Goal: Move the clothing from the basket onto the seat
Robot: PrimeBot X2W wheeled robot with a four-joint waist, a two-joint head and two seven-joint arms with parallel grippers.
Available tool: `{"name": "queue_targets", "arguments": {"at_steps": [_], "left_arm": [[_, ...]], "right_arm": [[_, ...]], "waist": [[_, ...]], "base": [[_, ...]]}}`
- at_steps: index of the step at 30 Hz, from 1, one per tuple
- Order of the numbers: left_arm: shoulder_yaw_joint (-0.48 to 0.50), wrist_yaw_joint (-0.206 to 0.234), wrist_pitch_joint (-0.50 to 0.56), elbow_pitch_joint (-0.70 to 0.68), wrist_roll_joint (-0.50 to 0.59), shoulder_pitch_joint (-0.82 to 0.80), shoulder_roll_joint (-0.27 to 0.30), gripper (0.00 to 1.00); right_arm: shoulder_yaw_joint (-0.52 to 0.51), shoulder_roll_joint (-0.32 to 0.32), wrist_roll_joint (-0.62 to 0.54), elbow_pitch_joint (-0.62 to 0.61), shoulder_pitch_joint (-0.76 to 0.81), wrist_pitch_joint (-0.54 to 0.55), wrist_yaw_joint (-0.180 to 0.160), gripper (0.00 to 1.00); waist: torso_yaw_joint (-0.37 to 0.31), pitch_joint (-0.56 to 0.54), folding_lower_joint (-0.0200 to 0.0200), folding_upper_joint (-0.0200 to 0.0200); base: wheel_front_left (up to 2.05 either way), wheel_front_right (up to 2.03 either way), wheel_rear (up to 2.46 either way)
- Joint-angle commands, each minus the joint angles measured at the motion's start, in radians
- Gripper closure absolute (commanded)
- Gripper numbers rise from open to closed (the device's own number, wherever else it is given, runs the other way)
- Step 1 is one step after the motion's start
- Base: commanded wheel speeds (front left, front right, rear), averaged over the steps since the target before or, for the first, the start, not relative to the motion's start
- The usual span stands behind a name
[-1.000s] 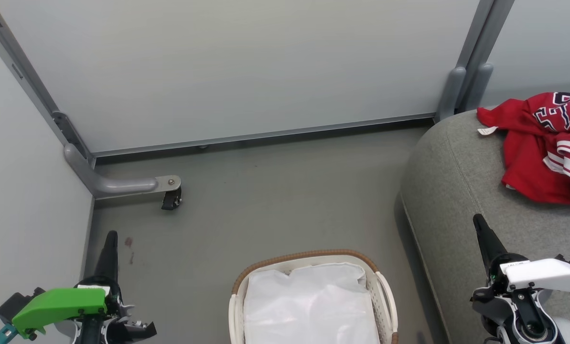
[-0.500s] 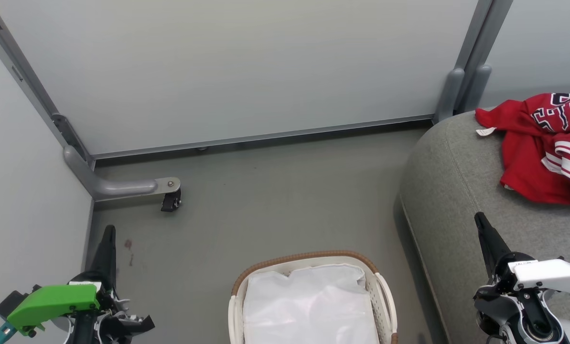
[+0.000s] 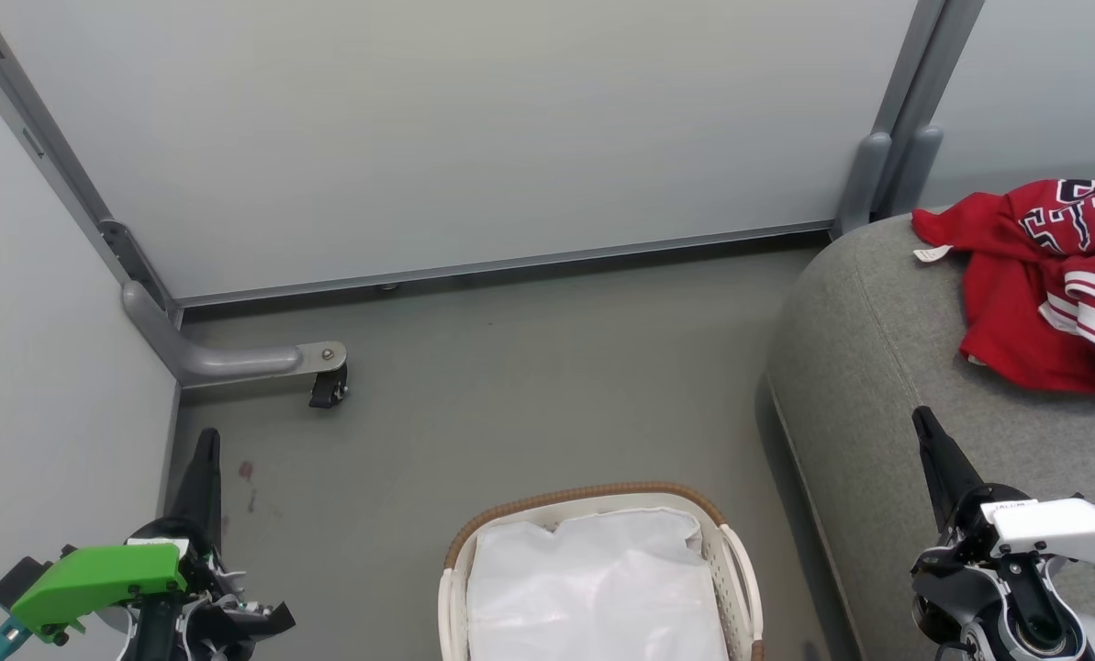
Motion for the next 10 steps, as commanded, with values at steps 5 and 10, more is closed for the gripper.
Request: {"name": "queue_targets", "arguments": {"at_steps": [5, 10], "left_arm": [[0.005, -0.006, 0.001, -0.002, -0.001, -0.010, 0.004, 1.00], [0.005, -0.006, 0.001, -0.002, 0.000, -0.010, 0.004, 1.00]], "right_arm": [[-0.003, -0.006, 0.003, -0.004, 0.011, 0.002, -0.001, 1.00], [-0.002, -0.006, 0.003, -0.004, 0.011, 0.002, -0.001, 1.00]], "waist": [[0.000, 0.000, 0.0000, -0.0001], [0.000, 0.000, 0.0000, -0.0001]], "base": [[0.00, 0.00, 0.00], [0.00, 0.00, 0.00]]}}
